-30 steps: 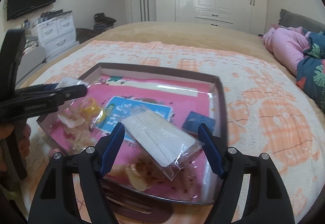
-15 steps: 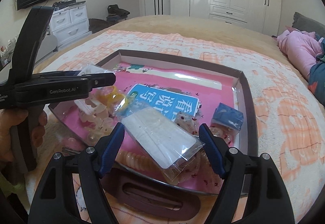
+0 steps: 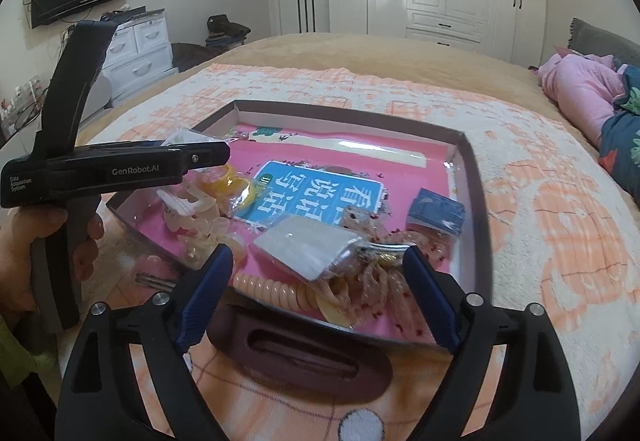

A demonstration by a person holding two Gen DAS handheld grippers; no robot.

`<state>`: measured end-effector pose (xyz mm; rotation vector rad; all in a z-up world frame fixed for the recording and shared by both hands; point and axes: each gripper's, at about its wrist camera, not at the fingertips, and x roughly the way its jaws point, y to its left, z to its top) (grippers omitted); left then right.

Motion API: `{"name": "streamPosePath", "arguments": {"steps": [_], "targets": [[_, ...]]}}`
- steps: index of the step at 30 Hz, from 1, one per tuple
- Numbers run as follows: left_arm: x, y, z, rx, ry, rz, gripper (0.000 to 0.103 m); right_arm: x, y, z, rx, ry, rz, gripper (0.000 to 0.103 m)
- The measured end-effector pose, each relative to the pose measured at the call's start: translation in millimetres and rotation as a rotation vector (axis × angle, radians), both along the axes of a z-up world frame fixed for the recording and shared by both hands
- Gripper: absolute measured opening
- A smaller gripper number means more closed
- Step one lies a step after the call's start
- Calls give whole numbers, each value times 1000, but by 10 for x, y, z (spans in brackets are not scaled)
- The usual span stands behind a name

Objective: Organize jewelry
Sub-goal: 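Place the earring card in the tray with the left tool while the right tool places the clear bag, then withdraw both tools from the tray toward the pom-pom and maroon clips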

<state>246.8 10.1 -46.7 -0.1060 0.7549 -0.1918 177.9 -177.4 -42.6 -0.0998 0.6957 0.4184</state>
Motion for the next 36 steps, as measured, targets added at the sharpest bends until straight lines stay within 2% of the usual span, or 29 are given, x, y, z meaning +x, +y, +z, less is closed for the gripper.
{"name": "streamPosePath", "arguments": {"steps": [2, 12, 16, 26, 36], "targets": [[-37, 3, 25, 1, -10, 6, 65, -47, -39, 22, 7, -9, -11, 86], [-229, 33, 169, -13, -52, 25, 81, -282, -264, 149, 41, -59, -74, 94], [-352, 39, 275, -20, -86, 36, 91, -377, -332, 199, 44, -84, -92, 94], [-746, 46, 526, -33, -170, 47, 92, -597, -490, 376, 77, -160, -119, 96], [-1114, 42, 644, -8, -225, 41, 92, -766, -522, 469, 88, -196, -113, 96]]}}
